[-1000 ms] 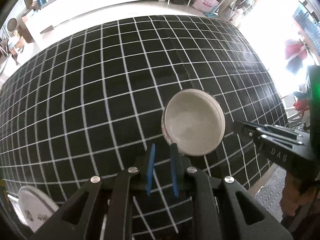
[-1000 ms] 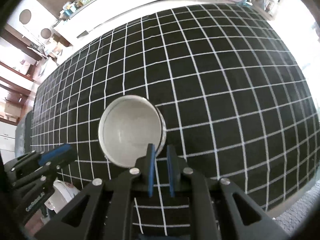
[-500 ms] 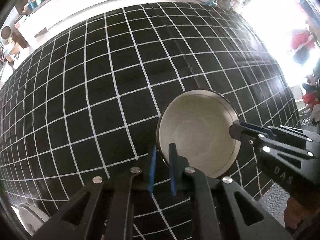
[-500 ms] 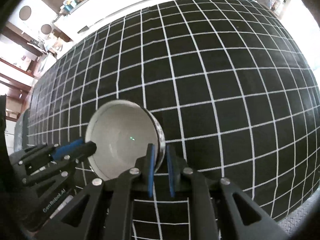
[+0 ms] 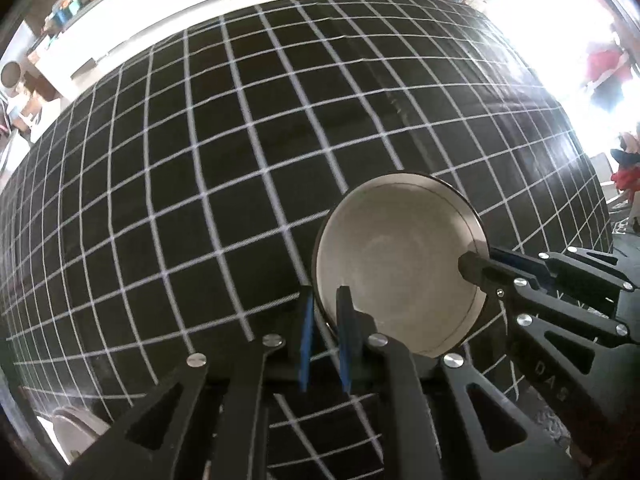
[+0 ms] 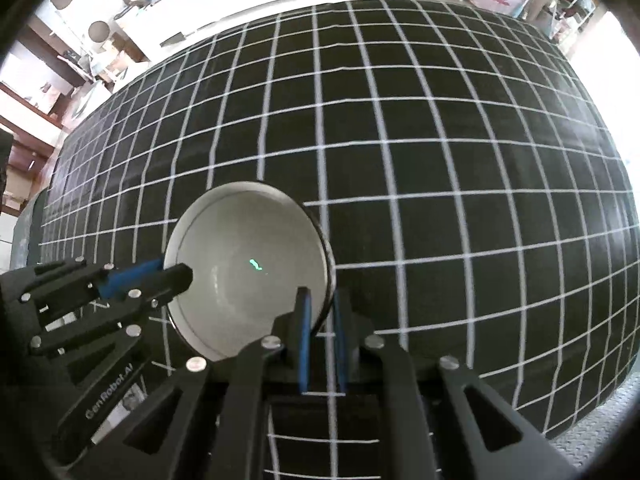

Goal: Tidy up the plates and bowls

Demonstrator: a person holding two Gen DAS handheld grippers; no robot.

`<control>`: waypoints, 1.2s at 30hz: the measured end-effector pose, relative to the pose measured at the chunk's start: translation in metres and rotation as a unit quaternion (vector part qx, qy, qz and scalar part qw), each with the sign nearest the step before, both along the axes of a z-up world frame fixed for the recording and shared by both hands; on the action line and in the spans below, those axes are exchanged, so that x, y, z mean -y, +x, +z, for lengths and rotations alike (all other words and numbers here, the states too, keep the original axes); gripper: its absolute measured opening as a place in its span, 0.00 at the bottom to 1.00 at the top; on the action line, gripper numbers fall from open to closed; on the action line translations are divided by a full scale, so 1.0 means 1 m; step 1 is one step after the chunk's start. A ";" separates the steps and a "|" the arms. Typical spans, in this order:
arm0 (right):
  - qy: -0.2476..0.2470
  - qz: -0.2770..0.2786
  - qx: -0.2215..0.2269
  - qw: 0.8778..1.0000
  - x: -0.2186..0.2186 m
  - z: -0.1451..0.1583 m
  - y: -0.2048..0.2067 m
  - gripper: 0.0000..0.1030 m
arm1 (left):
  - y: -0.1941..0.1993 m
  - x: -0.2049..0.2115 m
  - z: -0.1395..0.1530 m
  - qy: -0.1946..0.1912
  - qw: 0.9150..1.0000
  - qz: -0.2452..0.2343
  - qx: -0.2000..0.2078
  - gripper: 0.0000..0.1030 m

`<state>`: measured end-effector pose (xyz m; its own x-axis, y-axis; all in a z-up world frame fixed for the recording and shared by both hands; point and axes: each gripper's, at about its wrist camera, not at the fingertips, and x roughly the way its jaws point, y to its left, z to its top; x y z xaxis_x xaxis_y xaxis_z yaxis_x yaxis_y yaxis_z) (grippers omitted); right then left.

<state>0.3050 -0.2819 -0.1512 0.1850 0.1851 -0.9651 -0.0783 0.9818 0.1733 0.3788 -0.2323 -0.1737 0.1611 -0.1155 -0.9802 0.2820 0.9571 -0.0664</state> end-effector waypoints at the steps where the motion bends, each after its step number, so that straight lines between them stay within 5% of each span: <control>1: 0.000 0.003 -0.001 1.000 -0.003 0.000 -0.001 0.14 | -0.002 -0.006 0.000 0.004 1.000 0.001 -0.003 0.09; 19: 0.011 0.074 -0.019 0.997 -0.115 0.000 -0.017 0.14 | -0.036 -0.138 0.000 0.032 0.997 0.063 -0.020 0.09; 36: -0.023 0.102 -0.030 0.994 -0.198 -0.011 -0.001 0.14 | -0.047 -0.255 -0.011 -0.009 0.995 0.100 -0.022 0.09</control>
<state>0.3038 -0.0843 -0.1622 0.0895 0.1678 -0.9817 -0.2664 0.9538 0.1388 0.3314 0.0230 -0.1845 0.1404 -0.1025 -0.9848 0.0818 0.9924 -0.0916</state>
